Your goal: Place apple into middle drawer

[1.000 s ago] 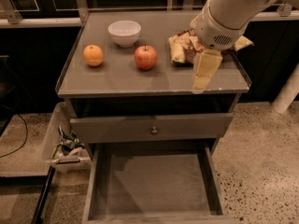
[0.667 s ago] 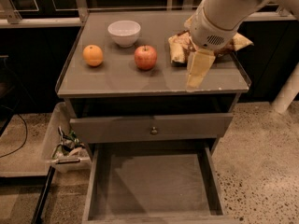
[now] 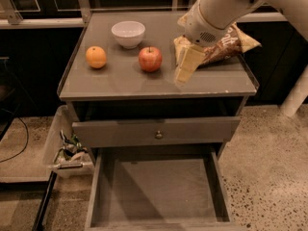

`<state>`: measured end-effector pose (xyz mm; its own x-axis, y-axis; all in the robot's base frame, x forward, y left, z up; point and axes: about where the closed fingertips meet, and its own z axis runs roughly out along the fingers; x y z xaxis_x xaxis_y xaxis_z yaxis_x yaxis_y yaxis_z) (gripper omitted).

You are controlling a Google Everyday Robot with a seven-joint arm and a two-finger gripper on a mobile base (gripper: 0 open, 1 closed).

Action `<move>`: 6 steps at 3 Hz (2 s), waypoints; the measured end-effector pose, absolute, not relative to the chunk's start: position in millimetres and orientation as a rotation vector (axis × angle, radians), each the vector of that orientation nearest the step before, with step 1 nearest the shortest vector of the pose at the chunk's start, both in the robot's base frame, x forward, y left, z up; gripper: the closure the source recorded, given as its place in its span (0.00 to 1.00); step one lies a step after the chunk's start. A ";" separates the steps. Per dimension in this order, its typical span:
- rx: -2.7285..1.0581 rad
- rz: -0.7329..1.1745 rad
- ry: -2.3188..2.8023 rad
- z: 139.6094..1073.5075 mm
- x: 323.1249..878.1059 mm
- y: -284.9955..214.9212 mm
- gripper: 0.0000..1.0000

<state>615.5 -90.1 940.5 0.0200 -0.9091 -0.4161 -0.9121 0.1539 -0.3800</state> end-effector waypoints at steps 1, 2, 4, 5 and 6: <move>-1.639 0.220 1.887 927.0 636.1 -84.2 0.00; -1.554 0.441 1.892 913.0 653.1 -68.8 0.00; -1.492 0.501 1.836 902.7 677.8 -40.3 0.00; -1.500 0.403 1.814 895.0 690.6 -29.7 0.00; -1.494 0.394 1.807 883.6 704.4 -21.2 0.00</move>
Offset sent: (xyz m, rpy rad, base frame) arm 0.0592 0.0331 -0.0363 0.4842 0.3067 -0.0166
